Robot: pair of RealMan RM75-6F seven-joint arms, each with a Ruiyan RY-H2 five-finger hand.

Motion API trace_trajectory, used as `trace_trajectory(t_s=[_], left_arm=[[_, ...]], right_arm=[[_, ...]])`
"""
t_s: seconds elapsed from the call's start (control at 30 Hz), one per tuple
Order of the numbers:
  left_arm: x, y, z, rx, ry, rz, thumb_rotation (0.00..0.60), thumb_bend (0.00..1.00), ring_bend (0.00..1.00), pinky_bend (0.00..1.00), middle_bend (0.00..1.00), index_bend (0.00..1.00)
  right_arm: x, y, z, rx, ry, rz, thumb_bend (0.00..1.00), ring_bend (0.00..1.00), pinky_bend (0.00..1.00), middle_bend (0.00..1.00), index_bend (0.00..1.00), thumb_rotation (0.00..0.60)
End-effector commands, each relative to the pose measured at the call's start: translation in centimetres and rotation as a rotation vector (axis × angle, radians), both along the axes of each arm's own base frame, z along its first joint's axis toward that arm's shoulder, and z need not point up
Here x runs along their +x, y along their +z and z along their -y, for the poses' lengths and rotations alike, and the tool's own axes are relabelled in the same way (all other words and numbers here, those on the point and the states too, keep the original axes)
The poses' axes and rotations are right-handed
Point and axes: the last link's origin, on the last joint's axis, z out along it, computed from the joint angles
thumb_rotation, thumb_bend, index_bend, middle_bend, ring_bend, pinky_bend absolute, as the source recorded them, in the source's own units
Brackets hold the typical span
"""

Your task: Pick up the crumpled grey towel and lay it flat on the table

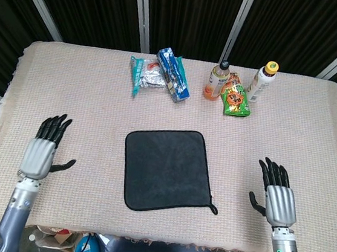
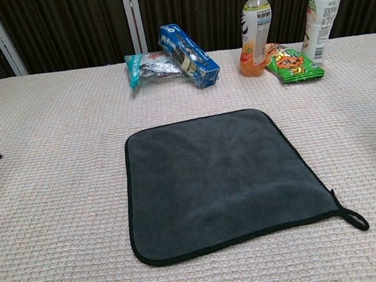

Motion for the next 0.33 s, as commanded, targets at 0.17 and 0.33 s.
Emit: trace_trajectory(t_s=[0.17, 0.33], left_arm=[[-4.8, 4.1, 6.1, 0.104, 0.074, -0.018, 0.6, 0.07, 0.0, 0.02, 0.0, 0.0], [-7.8, 6.3, 8.5, 0.175, 0.133, -0.039, 0.6, 0.07, 0.0, 0.02, 0.0, 0.0]], right_arm=[[-1.4, 0.6, -2.1, -0.009, -0.008, 0.018, 0.36, 0.0, 0.04, 0.0, 0.01, 0.6], [-1.6, 1.6, -2.5, -0.059, 0.015, 0.024, 0.36, 0.0, 0.04, 0.0, 0.01, 0.6]])
